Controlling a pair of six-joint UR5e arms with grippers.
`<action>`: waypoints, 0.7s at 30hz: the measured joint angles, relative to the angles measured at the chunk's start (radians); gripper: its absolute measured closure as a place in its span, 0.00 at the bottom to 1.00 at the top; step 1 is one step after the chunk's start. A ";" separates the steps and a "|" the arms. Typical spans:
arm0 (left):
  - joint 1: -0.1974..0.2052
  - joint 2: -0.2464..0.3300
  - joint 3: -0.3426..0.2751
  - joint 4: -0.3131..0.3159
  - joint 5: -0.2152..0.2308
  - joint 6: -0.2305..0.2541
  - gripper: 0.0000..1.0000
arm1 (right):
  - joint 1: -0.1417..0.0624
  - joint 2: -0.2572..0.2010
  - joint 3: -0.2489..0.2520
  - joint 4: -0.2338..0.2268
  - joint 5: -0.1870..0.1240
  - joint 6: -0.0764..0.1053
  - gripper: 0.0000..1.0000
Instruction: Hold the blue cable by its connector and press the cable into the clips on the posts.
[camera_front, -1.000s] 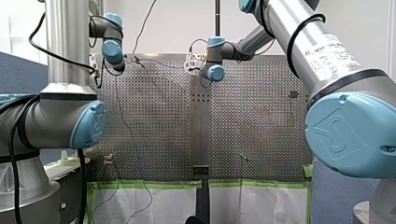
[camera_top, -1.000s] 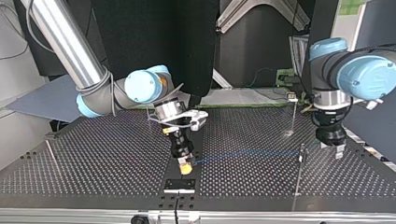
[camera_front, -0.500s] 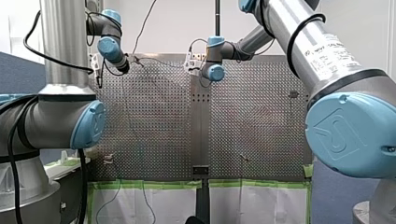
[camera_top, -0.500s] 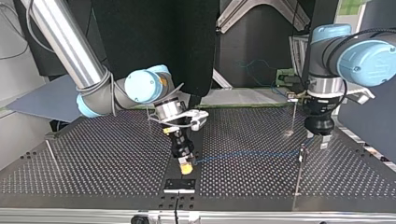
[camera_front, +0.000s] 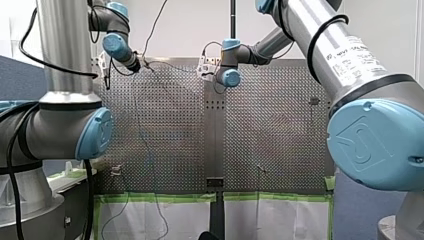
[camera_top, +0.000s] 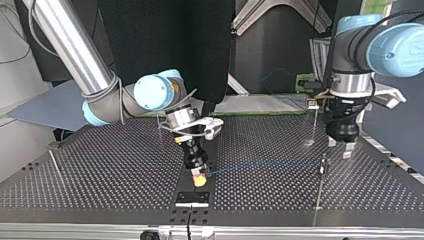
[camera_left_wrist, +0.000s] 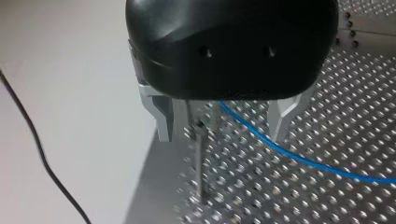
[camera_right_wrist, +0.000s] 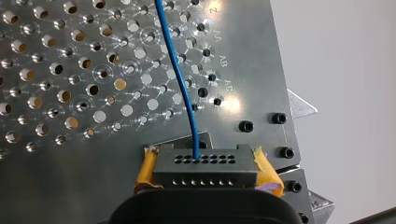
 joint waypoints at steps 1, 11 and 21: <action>-0.001 0.010 -0.001 0.000 0.001 0.000 0.00 | 0.000 0.000 0.000 0.000 0.000 0.000 1.00; -0.023 0.042 -0.010 0.000 0.005 0.025 0.00 | 0.000 0.000 0.000 0.003 0.011 0.000 1.00; -0.041 0.036 -0.009 0.001 -0.001 0.081 0.00 | -0.004 0.001 0.000 0.025 0.053 -0.004 1.00</action>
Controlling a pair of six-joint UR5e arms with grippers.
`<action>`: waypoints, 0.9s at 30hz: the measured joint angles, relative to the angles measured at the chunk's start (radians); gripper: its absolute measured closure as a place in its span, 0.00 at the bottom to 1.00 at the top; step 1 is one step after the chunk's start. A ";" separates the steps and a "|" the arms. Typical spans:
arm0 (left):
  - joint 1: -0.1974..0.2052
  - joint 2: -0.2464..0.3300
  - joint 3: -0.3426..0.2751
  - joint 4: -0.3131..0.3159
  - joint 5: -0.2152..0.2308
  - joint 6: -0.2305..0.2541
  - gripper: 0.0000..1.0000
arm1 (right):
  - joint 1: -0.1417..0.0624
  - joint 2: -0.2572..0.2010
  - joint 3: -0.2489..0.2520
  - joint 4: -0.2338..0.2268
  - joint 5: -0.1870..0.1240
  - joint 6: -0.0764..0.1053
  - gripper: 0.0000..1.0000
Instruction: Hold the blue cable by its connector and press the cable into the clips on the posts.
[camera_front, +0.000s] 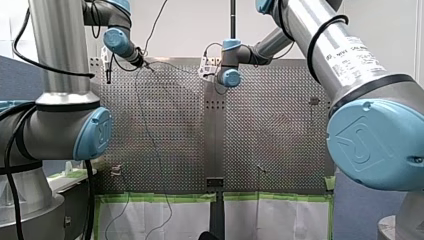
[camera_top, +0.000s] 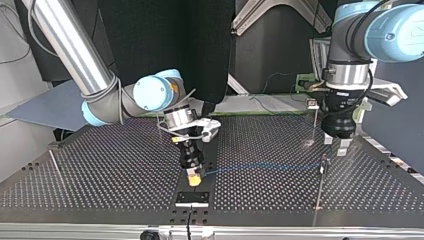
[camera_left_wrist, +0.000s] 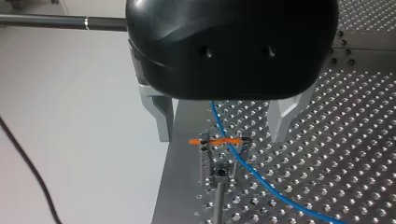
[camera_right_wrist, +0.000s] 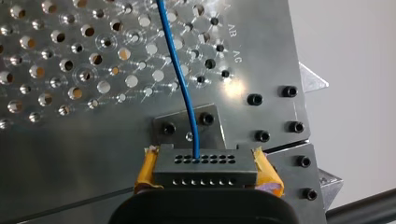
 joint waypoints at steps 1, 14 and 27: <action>-0.002 -0.004 0.000 0.000 0.001 0.003 0.00 | 0.000 0.000 0.000 0.002 0.002 0.000 1.00; -0.023 -0.016 0.001 0.000 -0.003 0.022 0.00 | 0.000 0.000 0.000 0.007 0.005 -0.002 1.00; -0.027 -0.017 0.002 0.001 -0.014 0.022 0.00 | 0.001 0.001 0.000 0.006 0.005 -0.004 1.00</action>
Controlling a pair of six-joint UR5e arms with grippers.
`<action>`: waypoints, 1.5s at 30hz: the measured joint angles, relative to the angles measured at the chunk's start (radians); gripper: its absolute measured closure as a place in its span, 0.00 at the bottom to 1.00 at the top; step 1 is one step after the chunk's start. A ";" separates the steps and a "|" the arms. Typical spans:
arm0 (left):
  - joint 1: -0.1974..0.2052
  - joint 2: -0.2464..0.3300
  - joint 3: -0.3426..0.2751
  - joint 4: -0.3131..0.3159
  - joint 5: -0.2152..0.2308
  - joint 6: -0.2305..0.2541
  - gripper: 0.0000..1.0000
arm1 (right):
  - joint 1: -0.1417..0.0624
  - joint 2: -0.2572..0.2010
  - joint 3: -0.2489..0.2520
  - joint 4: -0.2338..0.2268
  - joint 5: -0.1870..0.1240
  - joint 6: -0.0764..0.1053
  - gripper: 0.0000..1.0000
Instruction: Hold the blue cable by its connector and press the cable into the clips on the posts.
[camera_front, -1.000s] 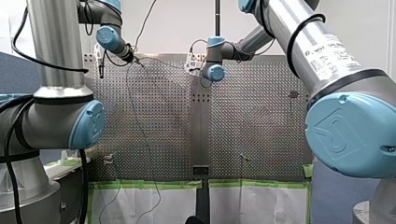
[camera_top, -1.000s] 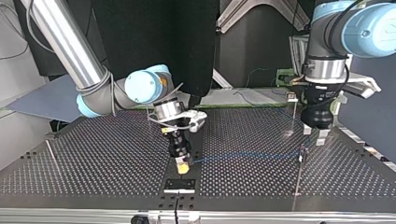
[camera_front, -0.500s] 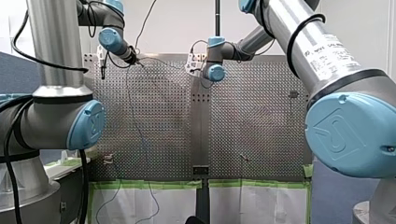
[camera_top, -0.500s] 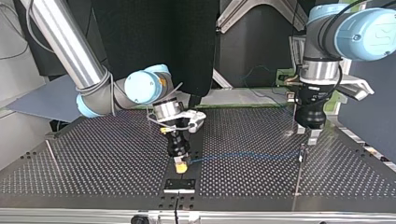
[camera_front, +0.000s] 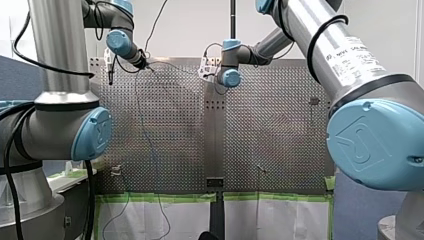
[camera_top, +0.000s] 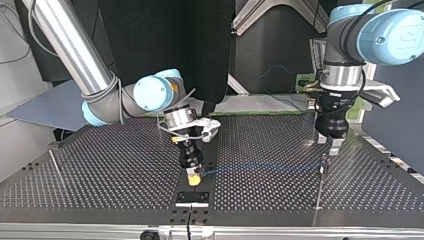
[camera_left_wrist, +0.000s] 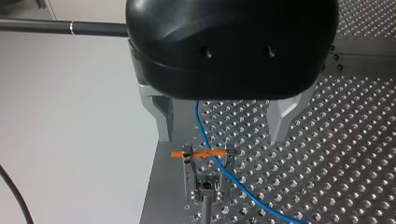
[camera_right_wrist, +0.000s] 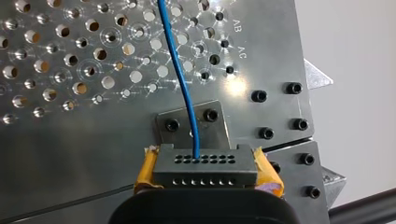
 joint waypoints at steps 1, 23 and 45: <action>0.000 0.000 0.000 0.000 -0.001 0.000 0.00 | 0.001 0.000 0.000 0.000 0.000 0.000 1.00; -0.022 0.001 0.005 -0.002 -0.009 0.016 0.00 | 0.001 0.000 0.000 0.006 0.001 -0.007 1.00; -0.088 -0.081 0.058 0.018 0.070 0.029 0.00 | -0.005 0.000 0.000 0.017 0.018 -0.027 1.00</action>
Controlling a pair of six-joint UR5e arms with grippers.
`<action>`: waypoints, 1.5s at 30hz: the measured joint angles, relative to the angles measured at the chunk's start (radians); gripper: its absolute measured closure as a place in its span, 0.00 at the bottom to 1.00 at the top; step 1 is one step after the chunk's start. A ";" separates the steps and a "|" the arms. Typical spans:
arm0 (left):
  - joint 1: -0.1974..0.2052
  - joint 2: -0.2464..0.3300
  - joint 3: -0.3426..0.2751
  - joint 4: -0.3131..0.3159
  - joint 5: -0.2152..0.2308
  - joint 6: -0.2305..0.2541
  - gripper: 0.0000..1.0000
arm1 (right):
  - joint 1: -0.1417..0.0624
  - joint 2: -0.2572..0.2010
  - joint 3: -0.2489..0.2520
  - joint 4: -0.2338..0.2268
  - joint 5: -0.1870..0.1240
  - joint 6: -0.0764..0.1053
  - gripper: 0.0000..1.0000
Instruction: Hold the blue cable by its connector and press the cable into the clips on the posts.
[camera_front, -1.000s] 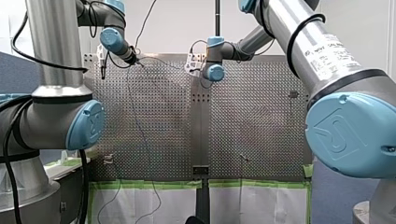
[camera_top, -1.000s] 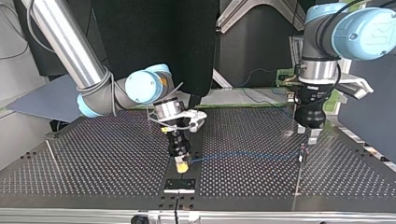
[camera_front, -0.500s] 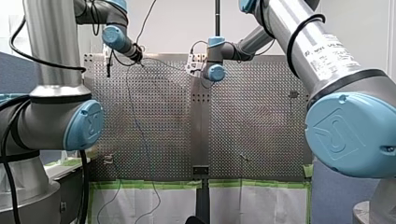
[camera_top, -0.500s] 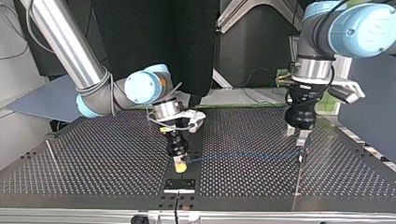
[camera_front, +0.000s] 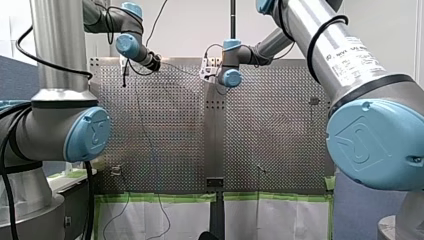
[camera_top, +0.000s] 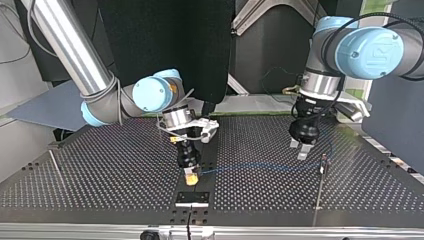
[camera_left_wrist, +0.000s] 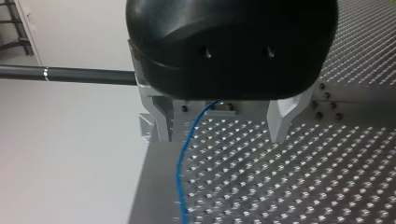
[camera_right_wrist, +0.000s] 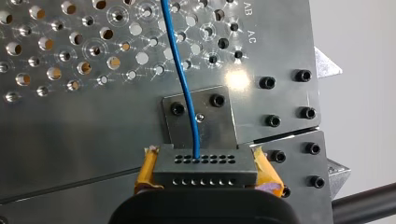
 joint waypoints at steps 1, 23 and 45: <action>-0.003 0.001 0.003 0.008 -0.009 0.000 0.00 | 0.000 0.000 0.000 0.000 0.000 0.000 1.00; -0.050 -0.078 0.054 0.105 -0.173 0.026 0.00 | 0.006 0.001 0.000 -0.001 0.000 -0.002 1.00; -0.098 -0.160 0.134 0.109 -0.255 0.050 0.00 | 0.008 0.002 0.000 0.000 -0.002 -0.004 1.00</action>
